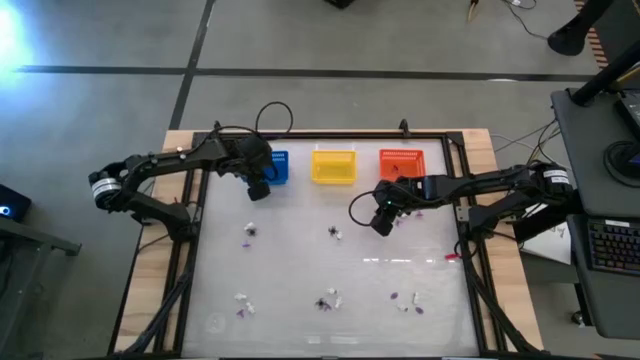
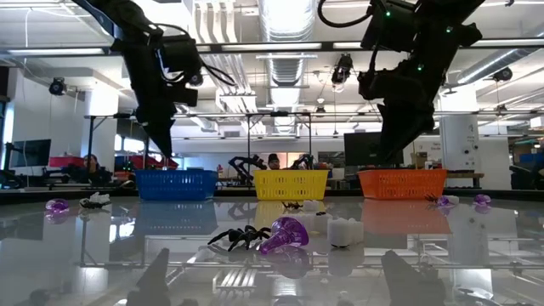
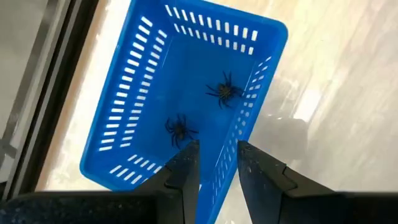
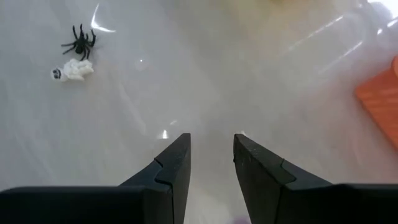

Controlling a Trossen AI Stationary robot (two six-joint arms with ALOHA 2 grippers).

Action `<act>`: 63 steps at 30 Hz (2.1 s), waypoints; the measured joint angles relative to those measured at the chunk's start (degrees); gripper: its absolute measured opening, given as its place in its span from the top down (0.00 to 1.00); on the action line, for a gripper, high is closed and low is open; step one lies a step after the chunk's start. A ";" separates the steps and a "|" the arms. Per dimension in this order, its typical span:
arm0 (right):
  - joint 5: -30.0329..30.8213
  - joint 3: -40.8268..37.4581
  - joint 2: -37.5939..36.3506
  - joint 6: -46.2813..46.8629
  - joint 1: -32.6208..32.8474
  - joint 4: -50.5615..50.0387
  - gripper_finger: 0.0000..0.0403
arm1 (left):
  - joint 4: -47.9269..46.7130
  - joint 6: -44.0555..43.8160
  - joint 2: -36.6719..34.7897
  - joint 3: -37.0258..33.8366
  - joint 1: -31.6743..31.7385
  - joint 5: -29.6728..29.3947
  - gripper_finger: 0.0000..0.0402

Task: Sort Halloween decoration
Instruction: Put the white skeleton toy into the yellow basket

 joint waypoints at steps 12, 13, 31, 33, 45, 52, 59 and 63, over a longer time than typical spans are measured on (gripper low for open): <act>-0.01 0.00 0.02 3.38 3.71 3.08 0.72 | -0.78 -0.91 -2.10 -0.07 -2.72 12.02 0.78; -0.01 0.00 0.21 3.36 4.82 3.25 0.72 | -0.79 -0.93 -2.45 -0.09 -3.25 12.04 0.78; -4.31 4.27 16.92 -1.77 19.18 21.27 0.72 | 1.52 2.17 -3.81 -0.09 -4.49 11.95 0.78; -4.29 6.48 18.93 -2.63 19.82 20.96 0.72 | 1.73 2.17 -3.81 -0.09 -4.49 11.95 0.78; -4.49 18.66 28.90 -11.06 25.01 20.01 0.72 | 2.28 2.02 -3.81 -0.13 -4.49 11.95 0.78; -4.49 21.74 31.12 -8.38 27.72 19.89 0.72 | 2.17 1.98 -3.81 -0.13 -4.49 11.99 0.78; -2.89 22.37 31.58 -3.27 29.49 22.25 0.72 | 1.75 1.95 -3.81 -0.13 -4.49 12.03 0.78; -0.59 22.27 32.87 -0.33 29.62 23.54 0.72 | 1.67 1.93 -3.81 -0.13 -4.49 12.06 0.78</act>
